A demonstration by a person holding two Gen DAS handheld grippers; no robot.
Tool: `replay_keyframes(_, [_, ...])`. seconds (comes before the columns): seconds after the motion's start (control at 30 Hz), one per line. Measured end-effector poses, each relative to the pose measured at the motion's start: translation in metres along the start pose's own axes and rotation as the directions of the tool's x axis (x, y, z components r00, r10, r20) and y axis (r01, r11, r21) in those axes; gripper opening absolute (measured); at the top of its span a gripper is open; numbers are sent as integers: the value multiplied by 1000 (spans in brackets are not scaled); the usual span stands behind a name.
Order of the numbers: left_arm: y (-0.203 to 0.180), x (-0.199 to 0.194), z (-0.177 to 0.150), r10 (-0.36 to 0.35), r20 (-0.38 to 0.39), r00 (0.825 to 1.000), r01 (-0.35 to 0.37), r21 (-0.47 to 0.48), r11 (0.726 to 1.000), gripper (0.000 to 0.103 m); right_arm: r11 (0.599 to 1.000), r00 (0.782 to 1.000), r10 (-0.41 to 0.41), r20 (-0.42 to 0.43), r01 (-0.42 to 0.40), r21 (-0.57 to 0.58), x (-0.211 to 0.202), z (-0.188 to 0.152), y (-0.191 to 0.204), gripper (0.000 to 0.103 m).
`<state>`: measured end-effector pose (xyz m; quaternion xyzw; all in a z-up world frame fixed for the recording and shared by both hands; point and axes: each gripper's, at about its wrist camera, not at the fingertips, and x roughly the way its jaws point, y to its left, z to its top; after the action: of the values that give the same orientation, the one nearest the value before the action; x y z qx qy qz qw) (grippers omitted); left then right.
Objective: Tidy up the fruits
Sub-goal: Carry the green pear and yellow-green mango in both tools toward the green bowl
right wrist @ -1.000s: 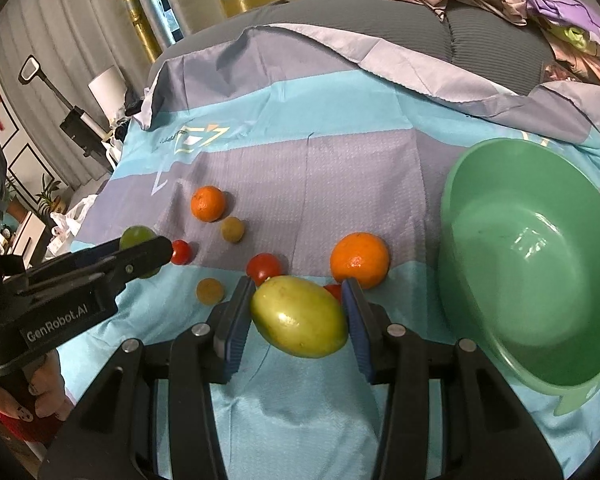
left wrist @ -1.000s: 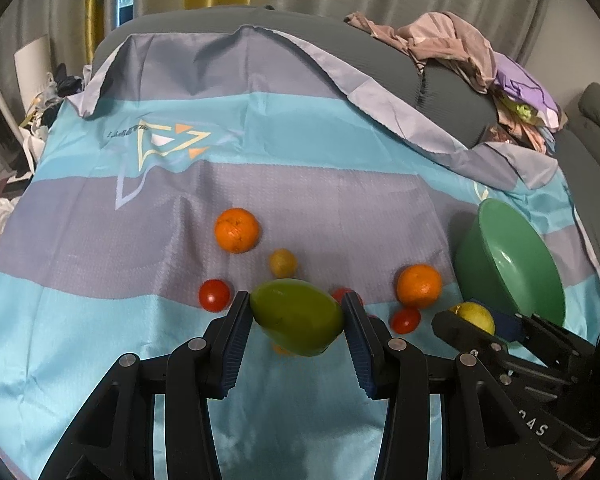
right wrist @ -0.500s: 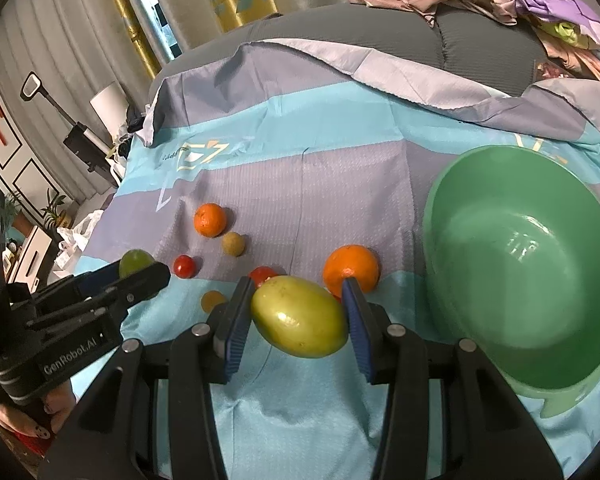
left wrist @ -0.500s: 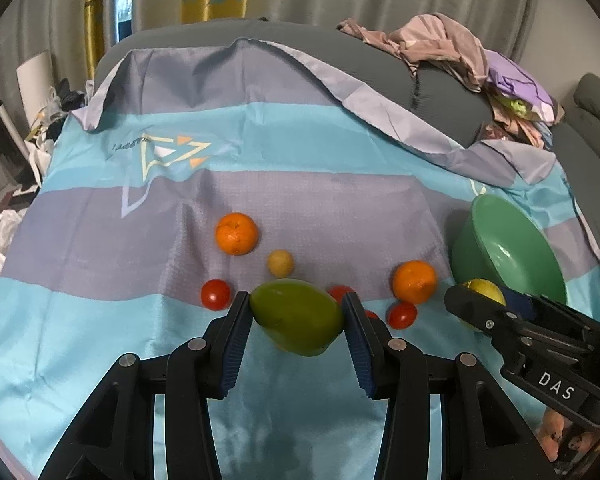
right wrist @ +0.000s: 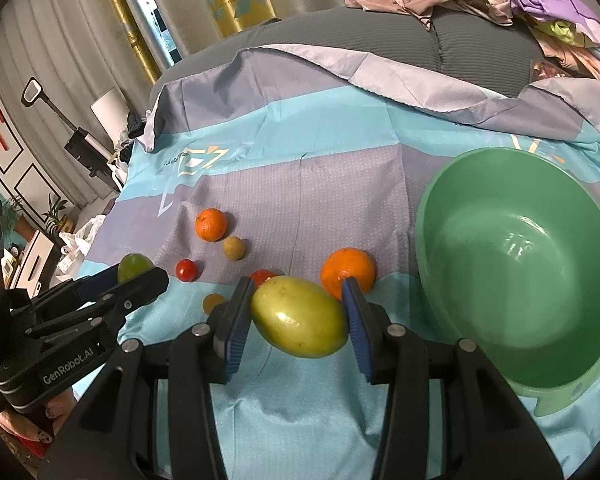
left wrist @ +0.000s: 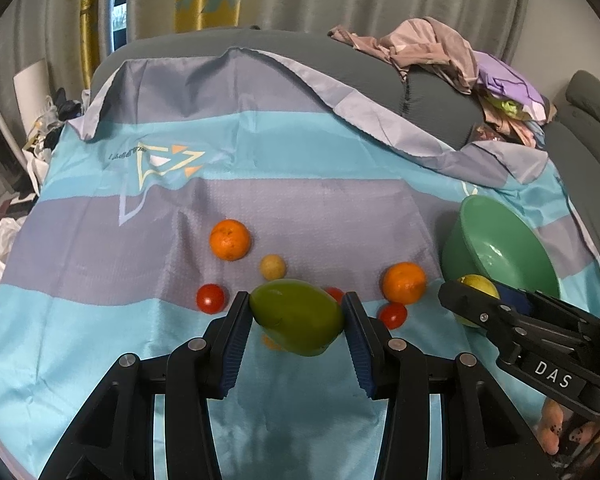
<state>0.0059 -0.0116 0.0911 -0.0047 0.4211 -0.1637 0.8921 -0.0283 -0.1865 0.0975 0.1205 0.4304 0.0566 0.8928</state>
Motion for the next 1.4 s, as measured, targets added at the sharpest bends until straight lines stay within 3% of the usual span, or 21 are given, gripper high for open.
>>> replay_keyframes(0.47, [-14, -3, 1, -16, 4, 1000, 16, 21, 1000, 46, 1000, 1000, -4, 16, 3, 21, -8, 4, -8, 45])
replay_keyframes(1.4, [-84, -2, 10, -68, 34, 997, 65, 81, 995, 47, 993, 995, -29, 100, 18, 115, -50, 8, -53, 45])
